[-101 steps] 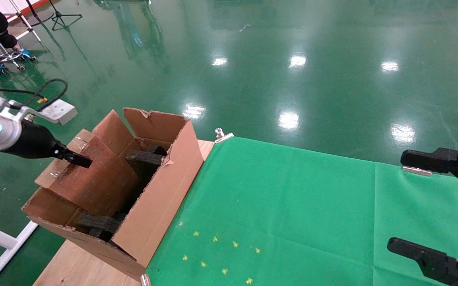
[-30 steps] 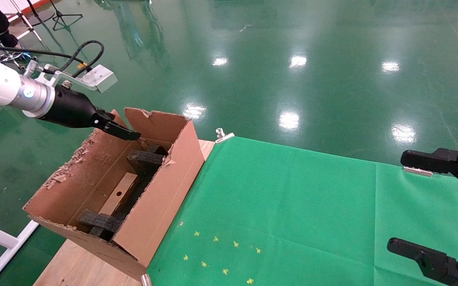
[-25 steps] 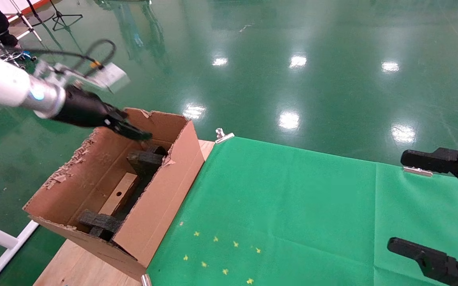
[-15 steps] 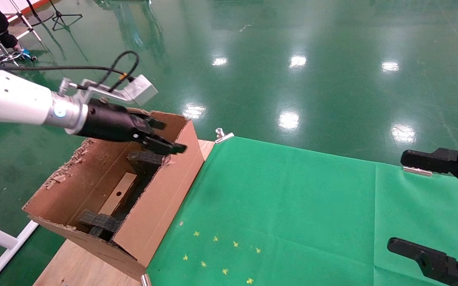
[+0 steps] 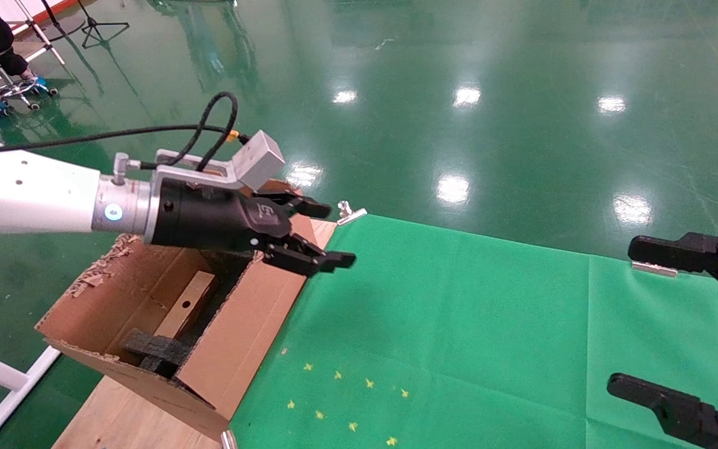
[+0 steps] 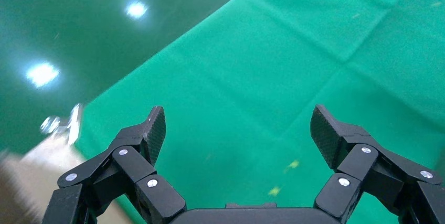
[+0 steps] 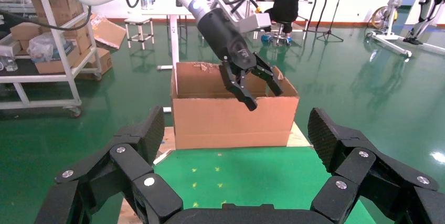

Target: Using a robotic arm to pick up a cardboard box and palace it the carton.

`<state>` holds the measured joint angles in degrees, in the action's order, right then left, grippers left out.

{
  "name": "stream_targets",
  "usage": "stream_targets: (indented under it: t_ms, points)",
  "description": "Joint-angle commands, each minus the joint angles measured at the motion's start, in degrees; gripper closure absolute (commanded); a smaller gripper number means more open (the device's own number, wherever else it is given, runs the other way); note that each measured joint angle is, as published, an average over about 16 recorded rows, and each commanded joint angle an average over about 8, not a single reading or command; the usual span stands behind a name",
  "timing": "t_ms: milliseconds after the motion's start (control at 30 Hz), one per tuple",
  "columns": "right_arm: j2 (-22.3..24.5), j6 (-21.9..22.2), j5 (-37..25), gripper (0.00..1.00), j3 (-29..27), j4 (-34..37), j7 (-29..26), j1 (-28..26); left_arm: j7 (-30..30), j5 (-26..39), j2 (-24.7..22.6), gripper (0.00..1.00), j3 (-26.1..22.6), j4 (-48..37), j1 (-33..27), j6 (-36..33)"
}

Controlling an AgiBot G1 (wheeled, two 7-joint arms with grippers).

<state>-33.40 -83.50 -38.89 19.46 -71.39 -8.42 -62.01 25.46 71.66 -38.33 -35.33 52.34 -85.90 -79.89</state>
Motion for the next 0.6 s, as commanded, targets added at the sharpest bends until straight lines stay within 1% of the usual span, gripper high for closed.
stream_targets:
  t_ms: [33, 600]
  points:
    - [0.0, 0.0, 0.0, 0.0, 0.0, 0.0, 0.0, 0.0, -1.1, -2.3, 0.3, 0.0, 1.5, 1.6, 1.9, -0.4]
    - [0.0, 0.0, 0.0, 0.0, 0.0, 0.0, 0.0, 0.0, -9.3, -18.8, 2.1, 0.0, 12.2, 13.4, 15.3, -3.7]
